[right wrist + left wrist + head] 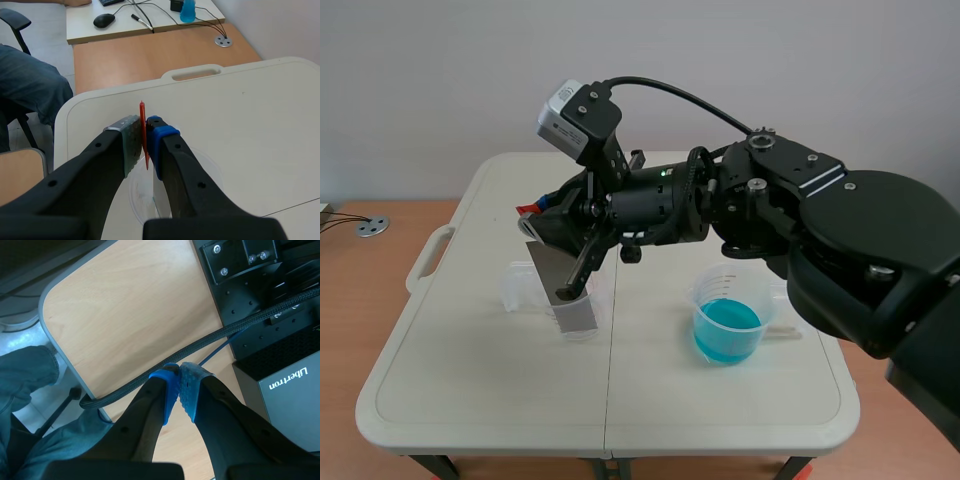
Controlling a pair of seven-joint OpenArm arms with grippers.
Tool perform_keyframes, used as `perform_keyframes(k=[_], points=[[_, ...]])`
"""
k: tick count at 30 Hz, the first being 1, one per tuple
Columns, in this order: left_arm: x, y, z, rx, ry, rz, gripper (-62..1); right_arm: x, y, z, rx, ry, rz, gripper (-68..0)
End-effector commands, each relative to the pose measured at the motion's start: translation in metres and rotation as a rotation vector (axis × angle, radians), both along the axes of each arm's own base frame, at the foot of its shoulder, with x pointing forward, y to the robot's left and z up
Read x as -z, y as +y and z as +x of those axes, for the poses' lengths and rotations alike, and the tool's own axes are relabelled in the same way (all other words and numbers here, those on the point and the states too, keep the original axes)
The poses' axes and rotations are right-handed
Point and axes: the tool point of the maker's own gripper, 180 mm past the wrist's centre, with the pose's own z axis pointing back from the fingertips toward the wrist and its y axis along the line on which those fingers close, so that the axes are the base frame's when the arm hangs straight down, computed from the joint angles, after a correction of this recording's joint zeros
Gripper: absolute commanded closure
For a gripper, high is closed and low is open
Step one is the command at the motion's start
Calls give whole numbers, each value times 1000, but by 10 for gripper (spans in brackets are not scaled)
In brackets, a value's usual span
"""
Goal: Hold the metal plate by the orange handle, dip it into the blue solution, take it out and point at it, then put the plate back in the beaker on the left.
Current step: 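Put the plate into the left beaker, then return to the home posture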
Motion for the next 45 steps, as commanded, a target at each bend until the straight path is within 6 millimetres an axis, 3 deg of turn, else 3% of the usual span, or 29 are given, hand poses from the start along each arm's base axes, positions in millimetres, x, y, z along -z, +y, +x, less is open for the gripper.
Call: perform_keyframes(k=[1,12,16,21,24,28,30,32,45], points=[[-3,-3,1,1,-5,-13,-28,-8,0,6,24,-12,27,-37],[-3,-3,1,2,-5,-13,-28,-6,-2,8,41,-14,21,-47],[-3,-3,1,2,-5,-13,-28,-6,-2,9,41,-21,15,-155],[-3,-3,1,2,-5,-13,-47,-7,-2,10,44,-23,22,-340],[-3,-3,1,2,-5,-13,-137,-13,-2,15,72,-37,53,-455],[-2,-2,0,37,-8,2,-320,-21,-5,25,131,-60,90,-568],[-1,1,-2,69,-7,28,-452,-23,-6,29,151,-69,103,-627],[1,8,-1,61,-10,72,-623,-26,-7,32,172,-78,113,-664],[1,11,1,52,-19,90,-623,-24,-33,52,281,-115,97,-663]])
